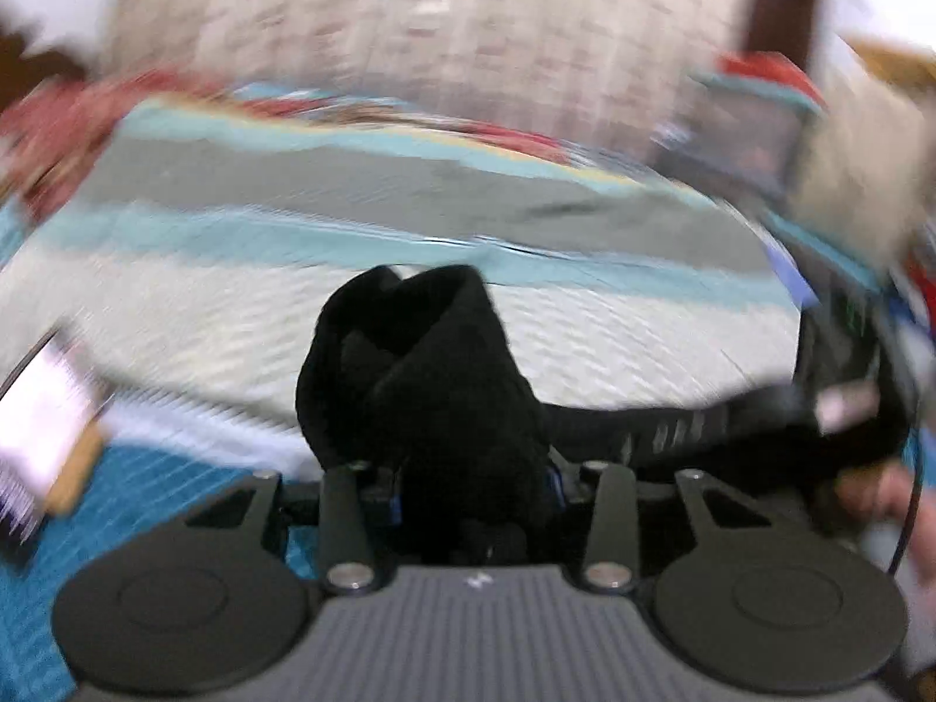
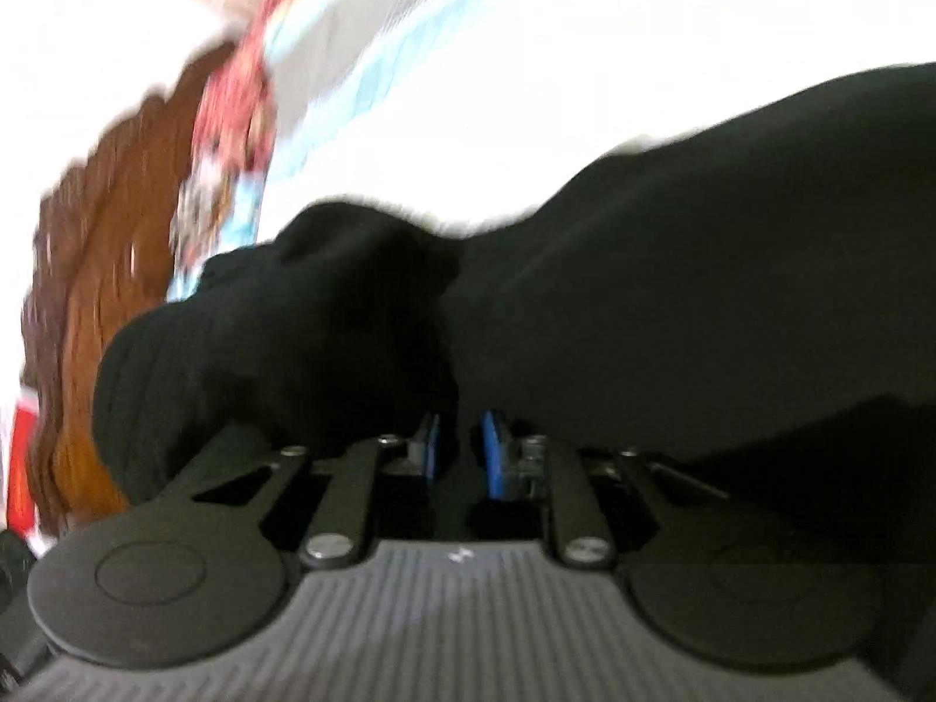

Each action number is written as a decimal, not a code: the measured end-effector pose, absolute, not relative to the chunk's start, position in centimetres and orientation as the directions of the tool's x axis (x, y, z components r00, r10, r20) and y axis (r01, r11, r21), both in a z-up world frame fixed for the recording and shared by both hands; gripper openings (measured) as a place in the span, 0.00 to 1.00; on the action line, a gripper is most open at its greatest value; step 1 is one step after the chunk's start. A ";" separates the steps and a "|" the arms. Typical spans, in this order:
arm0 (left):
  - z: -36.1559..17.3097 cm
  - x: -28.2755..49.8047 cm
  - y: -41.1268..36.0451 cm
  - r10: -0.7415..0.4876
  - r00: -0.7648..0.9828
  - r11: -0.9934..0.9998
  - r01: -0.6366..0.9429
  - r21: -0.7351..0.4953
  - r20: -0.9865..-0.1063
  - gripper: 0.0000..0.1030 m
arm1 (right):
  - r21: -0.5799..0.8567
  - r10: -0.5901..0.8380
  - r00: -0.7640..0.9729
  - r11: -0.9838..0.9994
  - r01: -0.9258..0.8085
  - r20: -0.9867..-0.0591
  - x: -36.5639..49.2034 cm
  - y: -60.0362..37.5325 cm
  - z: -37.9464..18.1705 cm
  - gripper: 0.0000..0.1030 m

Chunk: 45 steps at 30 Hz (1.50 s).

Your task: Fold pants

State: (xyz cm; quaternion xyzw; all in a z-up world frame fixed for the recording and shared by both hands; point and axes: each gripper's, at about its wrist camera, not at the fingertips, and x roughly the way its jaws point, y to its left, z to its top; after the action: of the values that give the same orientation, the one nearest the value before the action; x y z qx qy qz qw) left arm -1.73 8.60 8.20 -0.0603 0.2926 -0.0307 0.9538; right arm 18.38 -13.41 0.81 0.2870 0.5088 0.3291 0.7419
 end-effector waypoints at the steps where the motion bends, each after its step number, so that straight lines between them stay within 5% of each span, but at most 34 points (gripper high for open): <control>1: 7.9 -1.1 6.7 -0.122 0.814 0.992 0.074 -0.107 -0.568 0.47 | 0.766 0.768 0.312 0.623 -0.160 -0.559 18.1 -15.9 0.9 0.20; 3: 6.8 -0.1 3.2 -0.187 0.779 0.982 0.171 -0.084 -0.598 0.71 | 0.778 0.736 0.391 0.624 -0.076 -0.552 17.4 -20.2 0.6 0.23; 8: 5.5 -0.3 -1.5 -0.259 0.712 0.950 0.310 -0.038 -0.653 0.92 | 0.801 0.698 0.475 0.598 0.023 -0.535 14.9 -26.2 -0.1 0.49; 13: 7.9 -3.7 1.1 -0.305 0.724 0.943 0.319 -0.092 -0.619 0.93 | 0.814 0.748 0.436 0.579 -0.057 -0.501 13.9 -24.9 0.1 0.71; 17: 9.3 -5.9 6.1 -0.250 0.765 0.966 0.157 -0.206 -0.593 0.94 | 0.775 0.774 0.367 0.605 -0.186 -0.516 13.4 -23.2 1.1 0.83; 22: 9.2 -6.8 11.3 -0.132 0.780 0.948 -0.082 -0.309 -0.612 0.93 | 0.541 0.655 0.448 0.755 -0.371 -0.608 11.7 -19.9 4.1 0.88; 26: 9.5 -6.4 13.1 -0.115 0.786 0.936 -0.119 -0.332 -0.607 0.93 | 0.315 0.583 0.559 0.804 -0.505 -0.590 8.7 -18.1 5.3 1.00; 31: 8.6 -5.7 12.2 -0.153 0.772 0.931 -0.096 -0.351 -0.617 0.93 | 0.154 0.498 0.550 0.818 -0.554 -0.671 9.4 -12.9 2.8 1.00; 32: 8.4 -6.0 12.1 -0.161 0.771 0.932 -0.086 -0.352 -0.616 0.93 | 0.133 0.468 0.566 0.836 -0.532 -0.679 9.9 -13.0 2.3 0.92; 33: 8.4 -6.0 11.8 -0.167 0.770 0.934 -0.078 -0.350 -0.616 0.92 | 0.153 0.458 0.587 0.856 -0.494 -0.667 10.6 -13.5 2.3 0.56; 34: 8.4 -5.9 11.6 -0.175 0.770 0.935 -0.066 -0.348 -0.614 0.92 | 0.219 0.476 0.583 0.862 -0.458 -0.658 11.4 -14.9 2.6 0.34; 35: 8.3 -5.7 11.5 -0.180 0.768 0.936 -0.057 -0.346 -0.614 0.91 | 0.319 0.516 0.557 0.852 -0.416 -0.651 12.6 -16.7 2.8 0.25; 37: 8.2 -4.9 11.1 -0.184 0.764 0.941 -0.046 -0.336 -0.619 0.86 | 0.443 0.551 0.566 0.833 -0.331 -0.613 13.9 -20.5 3.1 0.23; 41: 7.6 -3.3 10.1 -0.218 0.752 0.937 -0.017 -0.349 -0.622 0.81 | 0.460 0.480 0.630 0.862 -0.211 -0.610 14.1 -25.5 2.0 0.24; 45: 4.5 -0.3 7.8 -0.252 0.645 0.935 -0.028 -0.353 -0.721 0.77 | 0.501 0.493 0.575 0.850 -0.159 -0.653 14.8 -26.8 -2.1 0.37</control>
State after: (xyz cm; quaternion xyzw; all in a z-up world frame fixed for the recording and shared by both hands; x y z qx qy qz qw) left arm -0.32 7.75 4.46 -0.1683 0.4164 -0.0630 0.8913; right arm 14.80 -26.81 -2.11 0.1982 0.4207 0.1885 0.8650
